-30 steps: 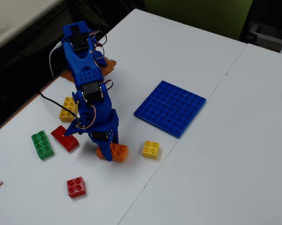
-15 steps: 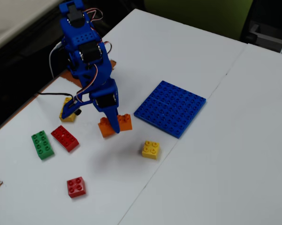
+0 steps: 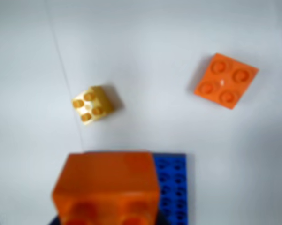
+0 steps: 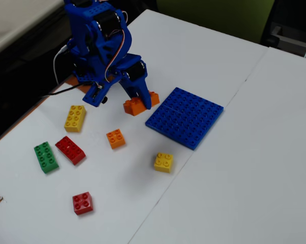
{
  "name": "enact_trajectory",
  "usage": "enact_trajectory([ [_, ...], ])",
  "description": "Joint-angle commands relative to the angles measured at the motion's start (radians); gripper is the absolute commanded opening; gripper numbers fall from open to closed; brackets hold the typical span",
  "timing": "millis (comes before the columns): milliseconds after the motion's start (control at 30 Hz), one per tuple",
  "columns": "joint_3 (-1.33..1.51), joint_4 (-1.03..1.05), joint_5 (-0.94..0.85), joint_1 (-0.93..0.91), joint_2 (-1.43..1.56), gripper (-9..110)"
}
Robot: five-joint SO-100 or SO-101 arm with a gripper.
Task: Pick up the 2x4 orange block and go up the 8x8 blue block.
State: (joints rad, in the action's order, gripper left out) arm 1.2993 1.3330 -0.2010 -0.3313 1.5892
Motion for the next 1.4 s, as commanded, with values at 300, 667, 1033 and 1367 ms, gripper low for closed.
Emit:
enact_trajectory([
  [300,0.115,-0.057,-0.213,0.097,0.060,0],
  [667,0.124,-0.089,-0.497,0.114,0.038,0],
  [1033,0.140,-0.091,-0.612,0.114,0.035,0],
  [1367,0.175,-0.189,-0.891,0.081,0.066,0],
])
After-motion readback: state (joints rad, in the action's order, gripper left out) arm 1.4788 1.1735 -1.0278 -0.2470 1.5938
